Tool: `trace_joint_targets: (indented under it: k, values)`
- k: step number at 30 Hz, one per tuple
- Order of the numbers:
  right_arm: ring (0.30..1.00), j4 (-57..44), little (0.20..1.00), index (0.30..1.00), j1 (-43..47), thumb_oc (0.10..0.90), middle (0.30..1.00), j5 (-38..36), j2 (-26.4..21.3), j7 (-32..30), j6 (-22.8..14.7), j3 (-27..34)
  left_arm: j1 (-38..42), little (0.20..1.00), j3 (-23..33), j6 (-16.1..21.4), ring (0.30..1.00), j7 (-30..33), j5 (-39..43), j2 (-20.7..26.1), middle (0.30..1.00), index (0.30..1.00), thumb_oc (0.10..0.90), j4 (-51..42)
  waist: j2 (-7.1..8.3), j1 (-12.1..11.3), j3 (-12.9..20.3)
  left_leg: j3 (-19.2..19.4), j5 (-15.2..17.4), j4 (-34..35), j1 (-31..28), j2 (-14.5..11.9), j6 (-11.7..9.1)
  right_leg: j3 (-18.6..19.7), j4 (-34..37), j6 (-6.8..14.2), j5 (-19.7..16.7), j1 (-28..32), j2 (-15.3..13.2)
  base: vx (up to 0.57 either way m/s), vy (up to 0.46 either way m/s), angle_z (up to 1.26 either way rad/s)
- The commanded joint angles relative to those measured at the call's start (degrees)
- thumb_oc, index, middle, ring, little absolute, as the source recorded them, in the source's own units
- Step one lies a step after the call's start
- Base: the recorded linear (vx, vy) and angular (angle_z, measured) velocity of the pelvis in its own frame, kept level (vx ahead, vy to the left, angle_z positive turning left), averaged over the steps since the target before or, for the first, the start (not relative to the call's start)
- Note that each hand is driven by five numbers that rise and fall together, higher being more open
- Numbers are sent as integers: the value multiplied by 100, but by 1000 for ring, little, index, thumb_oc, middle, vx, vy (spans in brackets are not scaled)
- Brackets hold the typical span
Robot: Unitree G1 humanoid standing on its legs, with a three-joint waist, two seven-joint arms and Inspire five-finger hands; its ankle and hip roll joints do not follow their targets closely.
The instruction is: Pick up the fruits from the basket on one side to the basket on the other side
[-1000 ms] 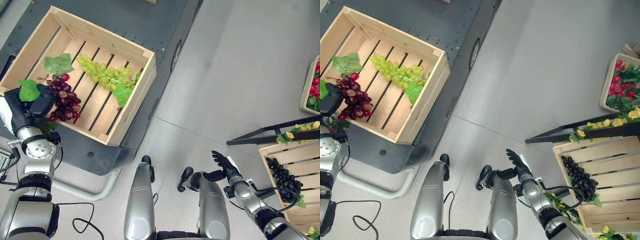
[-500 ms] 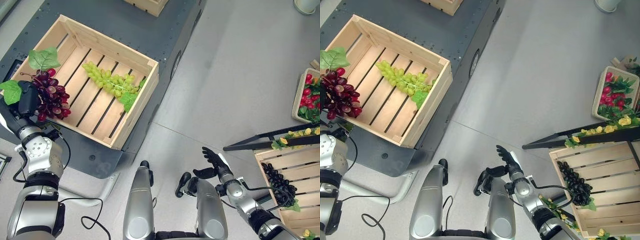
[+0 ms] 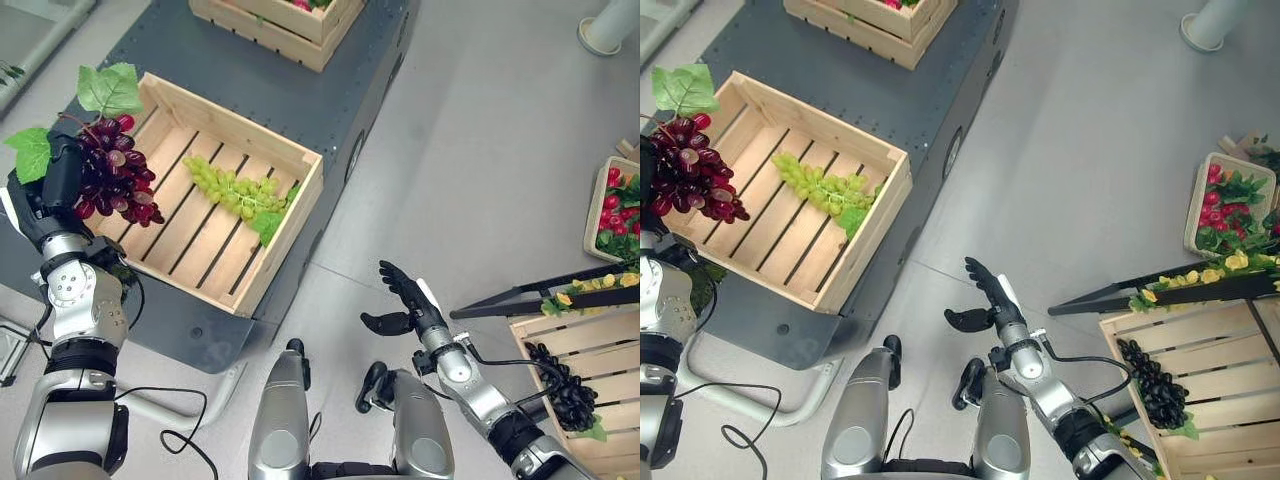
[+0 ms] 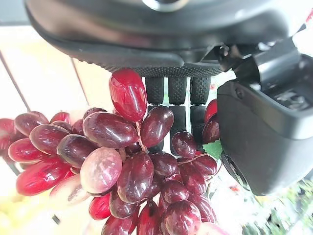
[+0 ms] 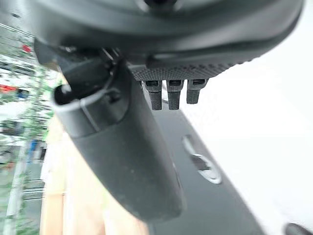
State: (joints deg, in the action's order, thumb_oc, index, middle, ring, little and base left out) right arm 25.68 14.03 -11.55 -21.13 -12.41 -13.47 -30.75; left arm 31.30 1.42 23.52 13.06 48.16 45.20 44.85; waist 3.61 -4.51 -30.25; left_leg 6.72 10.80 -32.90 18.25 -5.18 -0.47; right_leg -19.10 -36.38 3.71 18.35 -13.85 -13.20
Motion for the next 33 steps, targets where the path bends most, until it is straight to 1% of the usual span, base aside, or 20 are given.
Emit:
trace_joint_targets:
  k: [1,6,8,10,11,13,14,18,22,23,25,27,28,29,31,32,33]
  values:
    - [900,-495,900,900,-107,800,900,120,-101,-260,-400,-92,313,300,215,781,300,-253,302,389,300,300,400,-601,-583,-12,911,238,388,683,-820,399,419,119,393,52,-523,328,-270,61,-3,1]
    - [900,-615,900,900,-123,800,900,64,-70,-189,-370,-198,307,300,140,625,300,-474,438,309,300,300,400,-715,-642,-18,1058,229,341,843,-1028,399,374,68,618,57,-540,564,-251,68,-21,-1]
    - [900,-729,900,900,-107,800,900,-47,-30,50,-348,-246,282,300,90,564,300,-608,432,230,300,300,400,-868,-666,-32,1129,226,283,1021,-1181,403,339,34,843,76,-586,724,-217,48,-58,-2]
    - [900,-801,900,900,-82,800,900,-46,0,147,-359,-287,280,300,53,542,300,-654,398,180,300,300,400,-947,-676,-46,1175,207,245,1131,-1262,411,316,9,1000,82,-604,824,-186,42,-72,-3]
    - [900,-993,900,900,-2,800,900,-108,45,299,-361,-349,305,300,-23,475,300,-719,435,124,300,300,400,-1084,-693,-72,1278,179,166,1337,-1381,421,268,-30,1279,93,-639,987,-125,42,-84,-1]
    - [900,-1087,900,900,49,800,900,-154,67,392,-373,-389,338,300,-71,433,300,-777,506,108,300,300,400,-1137,-698,-89,1337,158,118,1456,-1450,432,241,-52,1436,100,-678,1082,-90,47,-105,-2]
    - [900,-1205,900,900,130,800,900,-198,97,456,-332,-449,388,300,-126,341,300,-836,556,92,300,300,400,-1201,-708,-120,1435,121,52,1626,-1546,443,196,-88,1666,104,-705,1229,-32,50,-104,-3]
    - [900,-1364,900,900,402,800,900,-306,213,547,-269,-575,506,300,-270,210,300,-954,673,-6,300,300,400,-1287,-712,-181,1621,33,-76,1943,-1719,456,122,-149,2050,111,-755,1466,82,41,-107,4]
    - [900,-1496,900,900,733,800,900,-491,360,540,-93,-699,577,300,-500,81,300,-957,528,-159,300,300,400,-1489,-694,-260,1847,-92,-210,2241,-1864,479,56,-189,2408,118,-832,1682,211,44,-118,8]
    - [900,-1521,900,900,938,800,900,-617,450,503,43,-725,626,300,-613,-22,300,-930,480,-210,300,300,400,-1599,-684,-308,1944,-167,-276,2392,-1934,497,25,-226,2581,114,-884,1791,263,41,-138,13]
    - [900,-1523,900,900,1154,800,900,-821,525,517,168,-739,668,300,-715,-98,300,-940,442,-274,300,300,400,-1669,-678,-345,2019,-229,-348,2549,-2011,499,-2,-257,2737,111,-939,1885,310,31,-109,11]
    - [900,-1501,900,900,1474,800,900,-1210,660,517,386,-725,718,300,-826,-247,300,-977,428,-370,300,300,400,-1766,-659,-415,2129,-302,-447,2736,-2090,501,-39,-321,2918,96,-1011,2000,363,25,-107,17]
    - [900,-1482,900,900,1623,800,900,-1286,728,483,477,-711,748,300,-880,-300,300,-964,406,-423,300,300,400,-1800,-650,-442,2170,-326,-484,2813,-2115,498,-53,-346,3004,95,-1051,2040,382,17,-87,23]
    - [900,-1459,900,900,1706,800,900,-1315,765,453,521,-709,768,300,-913,-312,300,-951,394,-447,300,300,400,-1810,-648,-455,2187,-337,-503,2854,-2126,498,-57,-356,3042,93,-1067,2060,392,2,-106,20]
    - [900,-1302,900,900,2181,800,900,-1586,948,307,788,-703,887,300,-1096,-391,300,-972,405,-625,300,300,400,-1824,-629,-533,2300,-419,-639,3123,-2201,488,-94,-403,3302,81,-1187,2168,456,-33,-114,8]
    - [900,-1182,900,900,2384,800,900,-1673,1026,300,868,-659,951,300,-1165,-425,300,-943,347,-730,300,300,400,-1848,-622,-553,2346,-434,-779,3247,-2177,494,-81,-477,3465,50,-1325,2189,477,-58,-69,2]
    - [900,-1135,900,900,2453,800,900,-1688,1050,287,887,-651,973,300,-1194,-435,300,-945,335,-762,300,300,400,-1848,-617,-561,2370,-450,-806,3293,-2182,494,-88,-486,3516,49,-1351,2201,488,-68,-82,6]
